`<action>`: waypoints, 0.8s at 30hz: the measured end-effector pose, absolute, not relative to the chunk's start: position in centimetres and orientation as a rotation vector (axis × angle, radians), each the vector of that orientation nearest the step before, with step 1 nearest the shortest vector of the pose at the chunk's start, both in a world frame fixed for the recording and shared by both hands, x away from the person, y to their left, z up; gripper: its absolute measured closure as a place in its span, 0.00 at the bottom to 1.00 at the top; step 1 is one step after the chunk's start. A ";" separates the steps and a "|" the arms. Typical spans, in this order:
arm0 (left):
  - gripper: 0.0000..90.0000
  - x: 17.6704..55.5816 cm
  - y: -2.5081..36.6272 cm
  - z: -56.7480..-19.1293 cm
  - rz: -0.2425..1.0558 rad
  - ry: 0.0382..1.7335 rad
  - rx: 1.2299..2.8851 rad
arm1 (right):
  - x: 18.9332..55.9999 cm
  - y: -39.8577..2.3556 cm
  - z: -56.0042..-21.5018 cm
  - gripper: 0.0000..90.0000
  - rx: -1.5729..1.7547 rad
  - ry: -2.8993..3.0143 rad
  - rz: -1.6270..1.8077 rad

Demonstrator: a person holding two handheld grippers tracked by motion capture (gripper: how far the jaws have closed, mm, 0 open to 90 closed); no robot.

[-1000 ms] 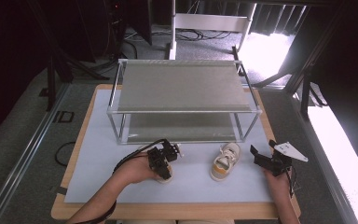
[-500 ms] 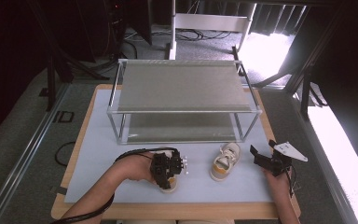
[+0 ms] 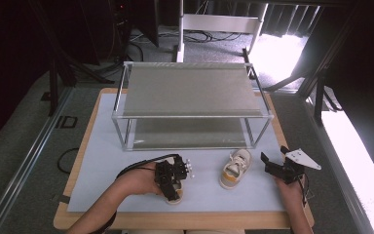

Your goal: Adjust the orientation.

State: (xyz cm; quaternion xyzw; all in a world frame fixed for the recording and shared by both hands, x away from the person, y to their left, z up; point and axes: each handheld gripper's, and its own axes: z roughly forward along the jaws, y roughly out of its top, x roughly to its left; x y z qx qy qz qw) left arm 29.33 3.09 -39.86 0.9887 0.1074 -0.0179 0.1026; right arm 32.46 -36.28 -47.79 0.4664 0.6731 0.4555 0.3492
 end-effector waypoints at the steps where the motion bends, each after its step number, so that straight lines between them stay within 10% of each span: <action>1: 0.48 29.2 3.1 -40.0 -0.043 0.314 2.923 | 32.4 -36.3 -47.8 0.15 1.210 1.743 1.180; 24: 0.45 28.7 4.1 -41.3 -0.084 0.364 2.863 | 33.3 -34.7 -44.9 0.23 1.245 2.180 1.179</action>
